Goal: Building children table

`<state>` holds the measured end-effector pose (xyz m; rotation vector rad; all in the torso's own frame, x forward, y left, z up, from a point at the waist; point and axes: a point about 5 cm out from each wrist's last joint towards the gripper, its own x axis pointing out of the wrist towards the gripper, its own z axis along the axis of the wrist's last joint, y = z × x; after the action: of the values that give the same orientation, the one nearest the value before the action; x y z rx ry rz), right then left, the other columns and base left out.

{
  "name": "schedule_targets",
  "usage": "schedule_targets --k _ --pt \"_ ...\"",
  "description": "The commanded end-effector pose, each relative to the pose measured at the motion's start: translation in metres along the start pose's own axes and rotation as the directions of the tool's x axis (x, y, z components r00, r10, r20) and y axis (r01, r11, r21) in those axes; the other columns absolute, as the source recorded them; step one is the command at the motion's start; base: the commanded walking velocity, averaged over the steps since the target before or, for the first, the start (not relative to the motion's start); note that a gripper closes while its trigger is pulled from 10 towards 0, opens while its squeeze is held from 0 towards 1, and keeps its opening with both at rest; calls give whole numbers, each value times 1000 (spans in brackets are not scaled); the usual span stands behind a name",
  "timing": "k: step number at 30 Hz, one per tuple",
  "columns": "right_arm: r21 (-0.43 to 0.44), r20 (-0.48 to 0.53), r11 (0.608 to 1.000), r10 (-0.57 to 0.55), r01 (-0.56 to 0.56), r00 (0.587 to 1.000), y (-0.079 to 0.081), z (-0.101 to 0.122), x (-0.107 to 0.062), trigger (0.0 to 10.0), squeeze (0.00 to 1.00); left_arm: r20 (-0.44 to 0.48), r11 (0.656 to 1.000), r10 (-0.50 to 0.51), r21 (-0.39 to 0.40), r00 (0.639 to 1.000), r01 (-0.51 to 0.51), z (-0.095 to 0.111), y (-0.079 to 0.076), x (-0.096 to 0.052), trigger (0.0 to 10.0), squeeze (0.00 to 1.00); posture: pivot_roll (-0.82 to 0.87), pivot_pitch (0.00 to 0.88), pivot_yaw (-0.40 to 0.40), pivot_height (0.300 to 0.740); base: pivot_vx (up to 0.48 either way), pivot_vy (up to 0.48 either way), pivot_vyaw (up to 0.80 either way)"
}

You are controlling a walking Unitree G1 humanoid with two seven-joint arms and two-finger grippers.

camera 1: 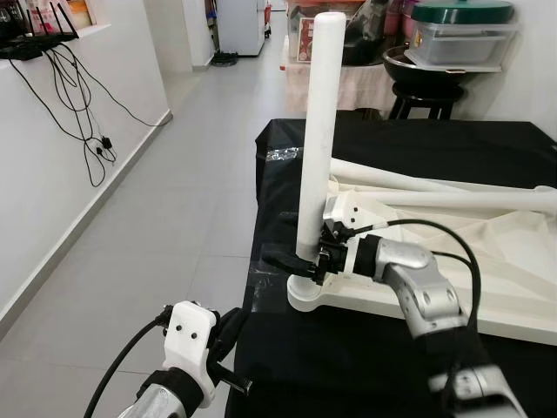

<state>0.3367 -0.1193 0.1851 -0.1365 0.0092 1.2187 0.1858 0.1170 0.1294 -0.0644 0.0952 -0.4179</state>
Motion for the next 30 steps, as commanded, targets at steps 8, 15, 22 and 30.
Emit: schedule_targets --k 8,15,22,30 --pt "71 17 994 86 -87 996 -10 -1 8 0 0 -6 1000 -4 -6 1000 4 -2 -3 1 10000 0 76 17 -20 740 0 0 0" --pt "82 14 991 108 -109 994 -9 -10 4 0 0 -6 1000 -5 -9 1000 5 -2 -4 1 10000 0 74 24 -17 740 0 0 0" --pt "75 -18 995 -62 63 998 10 -26 -13 0 0 -6 1000 -10 -15 1000 10 0 -3 -2 10000 0 35 52 -14 740 0 0 0" --pt "21 -173 823 -556 567 813 57 -60 5 0 0 -7 1000 -11 -17 1000 11 1 1 -3 10000 0 10 66 -3 740 0 0 0"
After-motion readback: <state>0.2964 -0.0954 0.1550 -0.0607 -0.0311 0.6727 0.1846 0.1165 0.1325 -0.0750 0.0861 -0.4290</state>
